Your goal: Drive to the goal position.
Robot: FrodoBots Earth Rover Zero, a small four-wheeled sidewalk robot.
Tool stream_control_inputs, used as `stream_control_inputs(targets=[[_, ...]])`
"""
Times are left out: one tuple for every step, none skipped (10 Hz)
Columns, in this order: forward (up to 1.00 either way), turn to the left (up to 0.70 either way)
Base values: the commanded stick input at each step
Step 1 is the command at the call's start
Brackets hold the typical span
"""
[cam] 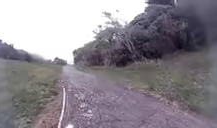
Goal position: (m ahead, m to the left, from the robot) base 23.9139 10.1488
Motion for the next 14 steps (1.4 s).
stream_control_inputs(targets=[[0.85, 0.33], [0.85, 0.22], [0.85, 0.0], [0.85, 0.0], [0.85, 0.0], [0.85, 0.0], [0.85, 0.0], [0.85, 0.17], [0.85, 0.34], [0.85, 0.34], [0.85, 0.14], [0.85, 0.01], [0.85, 0.0], [0.85, 0.0]])
